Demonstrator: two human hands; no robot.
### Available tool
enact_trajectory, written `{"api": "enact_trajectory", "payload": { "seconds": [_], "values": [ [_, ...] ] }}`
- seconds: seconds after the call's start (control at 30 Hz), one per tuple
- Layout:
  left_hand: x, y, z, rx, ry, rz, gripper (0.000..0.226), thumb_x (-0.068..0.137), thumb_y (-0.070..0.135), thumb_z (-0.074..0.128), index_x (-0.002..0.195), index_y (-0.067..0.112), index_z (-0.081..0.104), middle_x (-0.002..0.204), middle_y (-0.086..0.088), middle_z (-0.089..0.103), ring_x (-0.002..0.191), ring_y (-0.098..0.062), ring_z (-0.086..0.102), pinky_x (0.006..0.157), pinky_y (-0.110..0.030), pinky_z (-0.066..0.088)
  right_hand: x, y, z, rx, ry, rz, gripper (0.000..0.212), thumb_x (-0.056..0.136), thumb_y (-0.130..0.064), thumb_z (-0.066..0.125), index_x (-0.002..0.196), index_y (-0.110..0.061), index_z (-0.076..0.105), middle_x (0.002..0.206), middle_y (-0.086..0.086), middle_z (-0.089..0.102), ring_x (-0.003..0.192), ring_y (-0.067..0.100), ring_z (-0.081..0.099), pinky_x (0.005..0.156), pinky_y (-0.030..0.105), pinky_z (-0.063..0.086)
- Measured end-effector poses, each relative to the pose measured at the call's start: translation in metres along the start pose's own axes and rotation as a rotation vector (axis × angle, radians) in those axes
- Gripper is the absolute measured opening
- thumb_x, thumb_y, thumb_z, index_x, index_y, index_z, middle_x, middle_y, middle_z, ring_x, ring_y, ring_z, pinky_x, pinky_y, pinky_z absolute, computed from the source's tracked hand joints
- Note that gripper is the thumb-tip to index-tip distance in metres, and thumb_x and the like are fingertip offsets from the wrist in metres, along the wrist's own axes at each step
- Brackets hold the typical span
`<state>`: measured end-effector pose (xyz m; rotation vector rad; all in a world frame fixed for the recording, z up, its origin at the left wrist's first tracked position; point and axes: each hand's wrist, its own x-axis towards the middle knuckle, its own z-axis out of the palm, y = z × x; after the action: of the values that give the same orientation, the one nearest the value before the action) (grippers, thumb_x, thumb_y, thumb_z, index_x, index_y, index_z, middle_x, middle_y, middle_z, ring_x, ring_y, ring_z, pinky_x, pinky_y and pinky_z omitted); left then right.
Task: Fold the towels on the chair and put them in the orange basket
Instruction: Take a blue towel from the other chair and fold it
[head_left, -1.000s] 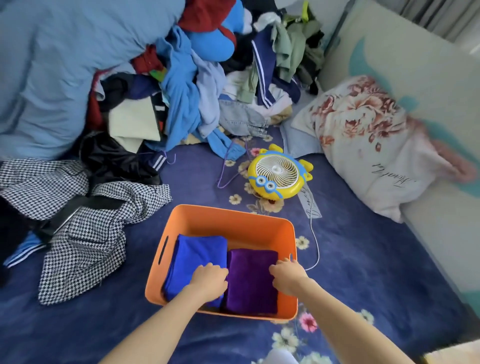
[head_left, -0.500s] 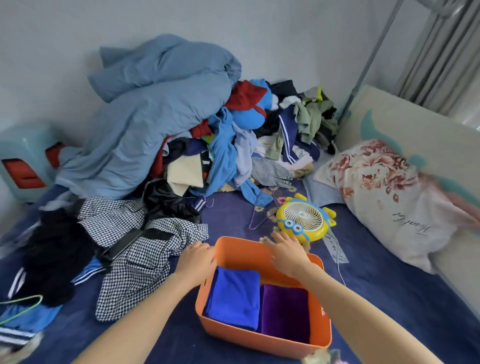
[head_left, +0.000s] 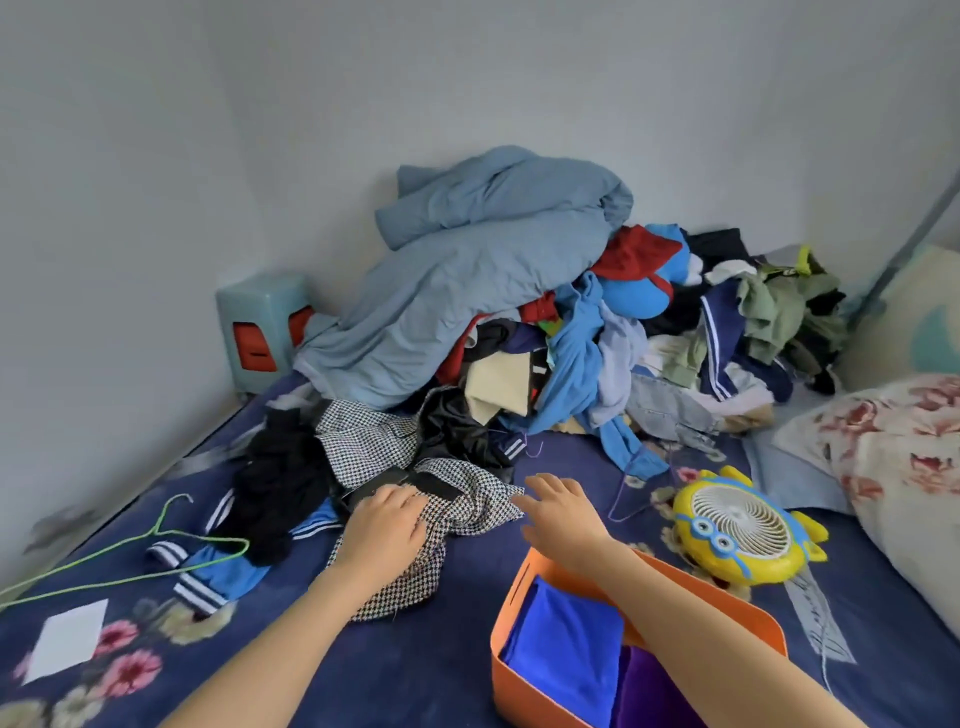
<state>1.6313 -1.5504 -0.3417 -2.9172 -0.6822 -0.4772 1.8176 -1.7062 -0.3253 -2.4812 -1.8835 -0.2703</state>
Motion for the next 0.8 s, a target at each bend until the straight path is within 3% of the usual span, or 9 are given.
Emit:
{"api": "enact_trajectory", "payload": {
  "seconds": [0.07,0.13,0.2,0.27,0.37,0.47,0.53,0.63,0.8],
  "values": [
    [-0.014,-0.008,-0.01,0.032,-0.008,-0.106,0.036,0.046,0.03,0.089,0.078,0.02,0.074,0.083,0.006,0.073,0.072,-0.014,0.069,0.051,-0.024,0.054,0.01,-0.007,0.003,0.013,0.011,-0.034,0.049,0.027,-0.034,0.085,0.074,-0.031,0.073,0.078,-0.003,0.07,0.073,0.016,0.07,0.058,0.029,0.054],
    [-0.029,-0.008,-0.015,0.05,0.007,-0.199,0.032,0.049,0.026,0.087,0.077,0.017,0.075,0.081,0.003,0.073,0.07,-0.017,0.069,0.049,-0.027,0.053,0.012,-0.012,0.003,0.018,0.043,-0.149,0.047,0.031,-0.027,0.084,0.076,-0.026,0.073,0.078,0.002,0.069,0.073,0.022,0.07,0.056,0.035,0.055],
    [-0.047,-0.002,-0.018,0.022,0.013,-0.283,0.021,0.063,0.027,0.07,0.078,0.014,0.074,0.081,0.0,0.073,0.07,-0.022,0.069,0.05,-0.029,0.054,0.008,-0.013,0.003,-0.017,0.049,-0.225,0.048,0.03,-0.032,0.085,0.076,-0.027,0.073,0.081,0.001,0.07,0.077,0.021,0.07,0.057,0.036,0.056],
    [-0.067,0.008,-0.02,0.018,-0.006,-0.352,0.025,0.069,0.029,0.057,0.079,0.013,0.073,0.08,0.001,0.072,0.068,-0.021,0.068,0.049,-0.029,0.054,0.002,-0.014,0.0,-0.021,0.053,-0.276,0.05,0.028,-0.04,0.086,0.075,-0.032,0.072,0.084,-0.003,0.071,0.078,0.016,0.07,0.059,0.03,0.056],
    [-0.105,0.037,-0.027,0.007,0.038,-0.476,0.023,0.059,0.019,0.08,0.08,0.012,0.073,0.081,0.0,0.072,0.069,-0.022,0.069,0.049,-0.031,0.054,-0.013,-0.018,-0.002,0.069,0.015,-0.345,0.046,0.035,-0.034,0.086,0.079,-0.029,0.072,0.087,-0.001,0.071,0.081,0.019,0.07,0.061,0.034,0.056],
    [-0.147,0.062,-0.035,0.018,0.076,-0.629,0.023,0.058,0.017,0.078,0.079,0.01,0.073,0.079,-0.001,0.072,0.066,-0.025,0.069,0.045,-0.031,0.052,-0.022,-0.028,0.0,0.128,-0.068,-0.47,0.035,0.058,-0.021,0.073,0.093,-0.016,0.07,0.1,0.012,0.067,0.096,0.033,0.065,0.072,0.05,0.052],
    [-0.181,0.072,-0.041,0.017,0.064,-0.719,0.024,0.057,0.016,0.079,0.079,0.009,0.073,0.077,-0.003,0.072,0.065,-0.027,0.069,0.046,-0.031,0.053,-0.028,-0.044,0.0,0.161,-0.07,-0.537,0.036,0.061,-0.018,0.066,0.097,-0.014,0.069,0.103,0.015,0.066,0.098,0.036,0.064,0.074,0.053,0.05],
    [-0.241,0.082,-0.058,0.033,0.023,-0.861,0.023,0.058,0.021,0.064,0.076,0.007,0.072,0.073,-0.005,0.072,0.06,-0.027,0.068,0.047,-0.031,0.054,-0.043,-0.081,-0.001,0.115,-0.118,-0.66,0.037,0.045,-0.035,0.068,0.081,-0.027,0.073,0.084,0.002,0.07,0.076,0.023,0.069,0.058,0.038,0.055],
    [-0.315,0.107,-0.092,0.099,0.015,-1.074,0.032,0.068,0.029,0.05,0.078,0.009,0.073,0.071,-0.007,0.071,0.059,-0.027,0.068,0.045,-0.033,0.054,-0.07,-0.147,-0.005,0.087,-0.036,-0.881,0.049,0.031,-0.049,0.084,0.077,-0.035,0.072,0.082,-0.009,0.069,0.072,0.01,0.068,0.056,0.023,0.053]
  ]
}}
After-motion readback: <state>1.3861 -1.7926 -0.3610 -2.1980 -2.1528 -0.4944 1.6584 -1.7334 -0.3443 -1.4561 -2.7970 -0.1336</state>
